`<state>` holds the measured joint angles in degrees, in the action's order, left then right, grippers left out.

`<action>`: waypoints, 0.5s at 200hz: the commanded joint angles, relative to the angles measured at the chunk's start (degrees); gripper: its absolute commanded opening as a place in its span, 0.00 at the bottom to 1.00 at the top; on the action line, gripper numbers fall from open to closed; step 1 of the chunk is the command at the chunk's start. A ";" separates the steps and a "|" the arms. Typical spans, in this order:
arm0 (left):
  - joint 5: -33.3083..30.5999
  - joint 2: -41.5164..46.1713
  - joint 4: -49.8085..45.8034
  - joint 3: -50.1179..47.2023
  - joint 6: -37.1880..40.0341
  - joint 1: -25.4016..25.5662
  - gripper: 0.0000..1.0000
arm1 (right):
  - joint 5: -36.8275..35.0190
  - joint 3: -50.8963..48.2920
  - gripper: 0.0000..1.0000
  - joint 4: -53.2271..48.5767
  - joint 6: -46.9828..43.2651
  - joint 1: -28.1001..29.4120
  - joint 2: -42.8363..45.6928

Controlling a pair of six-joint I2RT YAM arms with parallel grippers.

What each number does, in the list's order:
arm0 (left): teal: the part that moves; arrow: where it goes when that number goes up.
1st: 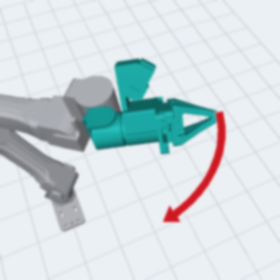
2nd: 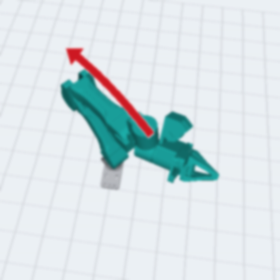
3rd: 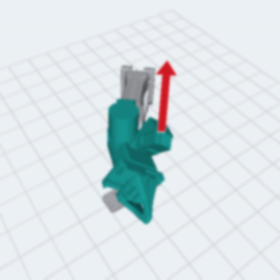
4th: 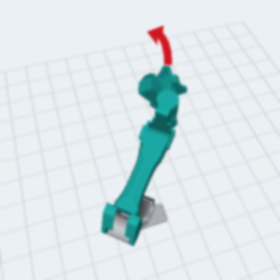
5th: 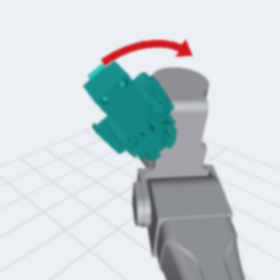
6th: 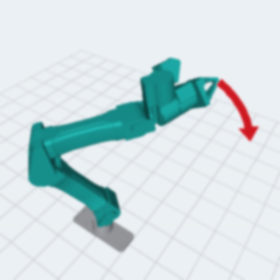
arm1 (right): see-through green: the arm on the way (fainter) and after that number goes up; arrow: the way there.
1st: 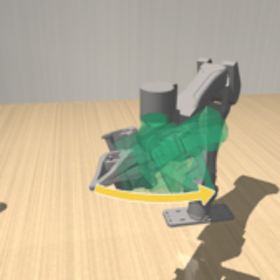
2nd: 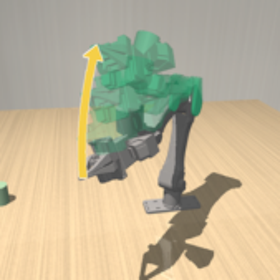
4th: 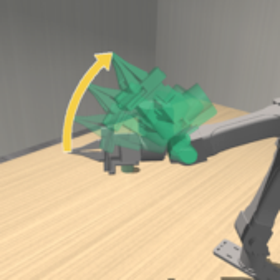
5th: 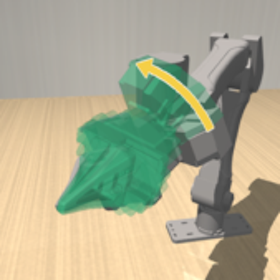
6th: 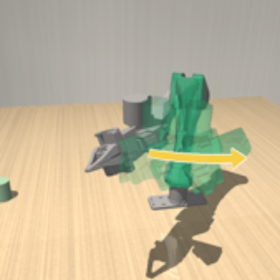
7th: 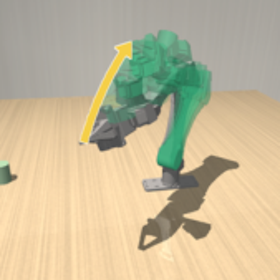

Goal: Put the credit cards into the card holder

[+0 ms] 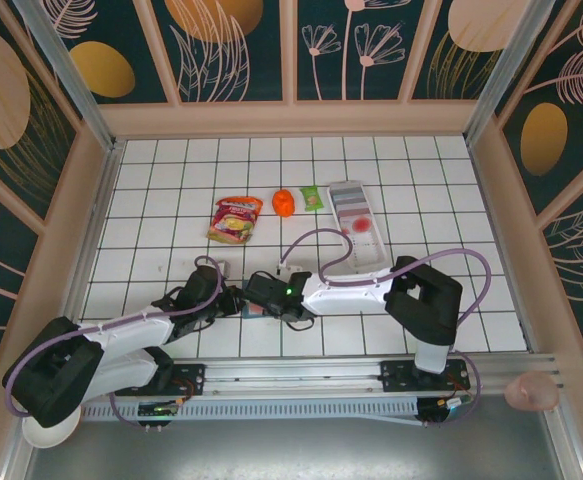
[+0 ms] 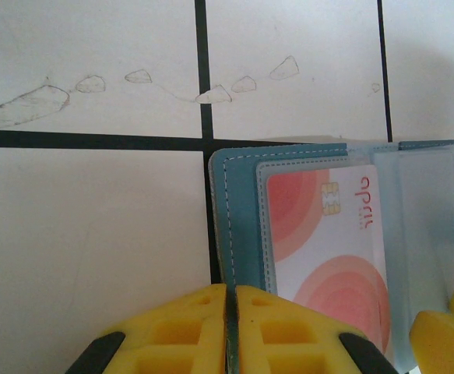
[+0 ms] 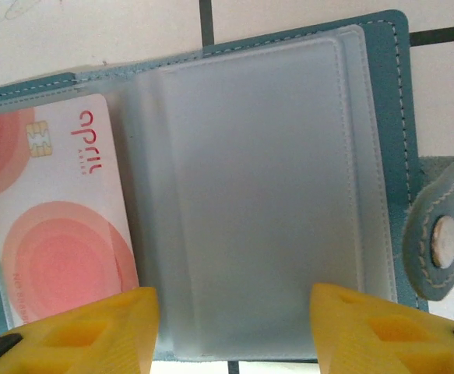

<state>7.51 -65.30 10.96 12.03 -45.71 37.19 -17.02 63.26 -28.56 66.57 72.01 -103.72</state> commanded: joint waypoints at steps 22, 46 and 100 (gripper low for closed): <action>0.56 -0.45 -1.03 -0.58 -0.52 0.27 0.12 | 1.85 -2.07 0.56 4.97 0.58 -0.11 -1.08; 0.46 -0.45 -1.12 -0.65 -0.53 0.33 0.12 | 3.96 -3.66 0.56 9.96 0.89 -0.52 -0.34; 0.36 -0.48 -0.94 -0.78 -0.48 0.33 0.12 | 5.35 -6.54 0.56 18.46 1.02 -1.51 1.72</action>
<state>7.51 -65.30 10.96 12.03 -45.71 37.19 -14.22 59.20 -15.57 66.59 71.22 -102.76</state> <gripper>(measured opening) 0.123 0.557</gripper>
